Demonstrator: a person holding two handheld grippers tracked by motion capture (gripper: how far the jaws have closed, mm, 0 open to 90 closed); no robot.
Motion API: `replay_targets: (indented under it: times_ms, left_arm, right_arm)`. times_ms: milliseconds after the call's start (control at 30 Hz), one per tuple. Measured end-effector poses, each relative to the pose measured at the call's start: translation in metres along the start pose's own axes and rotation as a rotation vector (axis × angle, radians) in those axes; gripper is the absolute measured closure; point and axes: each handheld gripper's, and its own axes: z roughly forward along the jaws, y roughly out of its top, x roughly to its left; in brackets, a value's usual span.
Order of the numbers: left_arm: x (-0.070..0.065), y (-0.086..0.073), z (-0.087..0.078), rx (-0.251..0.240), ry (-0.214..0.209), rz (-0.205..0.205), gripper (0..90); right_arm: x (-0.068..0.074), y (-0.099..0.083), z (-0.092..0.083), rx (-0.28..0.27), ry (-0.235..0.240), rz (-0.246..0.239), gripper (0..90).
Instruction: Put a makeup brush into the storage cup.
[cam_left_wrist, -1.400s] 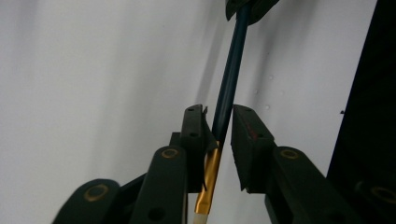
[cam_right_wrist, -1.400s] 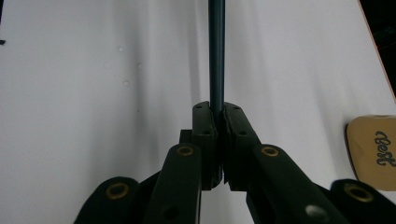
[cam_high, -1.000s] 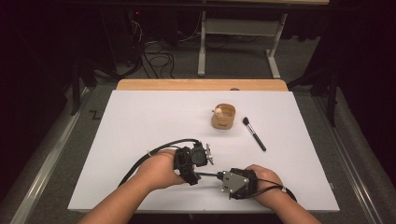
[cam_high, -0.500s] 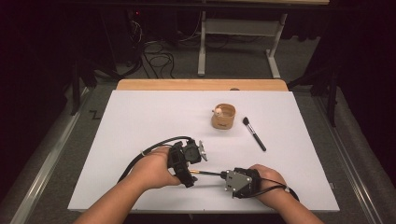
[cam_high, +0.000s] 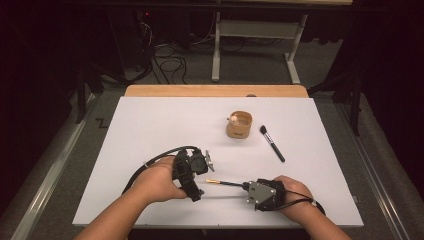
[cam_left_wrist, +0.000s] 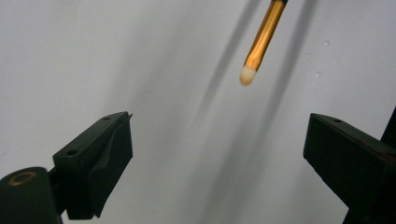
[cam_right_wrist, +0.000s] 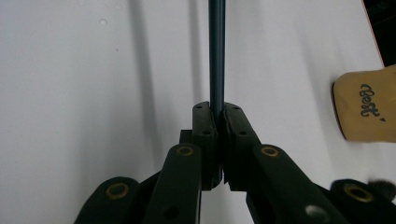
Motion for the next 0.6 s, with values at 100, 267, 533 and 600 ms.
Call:
replay_targets:
  times_ms: [100, 267, 533, 600]
  left_arm:
    - [0.002, -0.005, 0.002, -0.004, -0.001, -0.015, 8.6]
    - [0.006, -0.015, 0.004, -0.034, -0.007, -0.051, 9.0]
    - [0.012, -0.031, 0.013, -0.146, -0.013, -0.139, 9.4]
    - [0.013, -0.036, 0.015, -0.178, -0.015, -0.163, 9.8]
  right_arm:
    - [-0.001, -0.003, -0.002, 0.009, -0.004, 0.000, 86.3]
    - [-0.001, -0.006, -0.003, 0.010, -0.011, 0.019, 86.3]
    - [-0.003, -0.008, -0.005, 0.006, -0.016, 0.038, 86.3]
    - [-0.002, -0.009, -0.004, 0.002, -0.021, 0.049, 86.2]
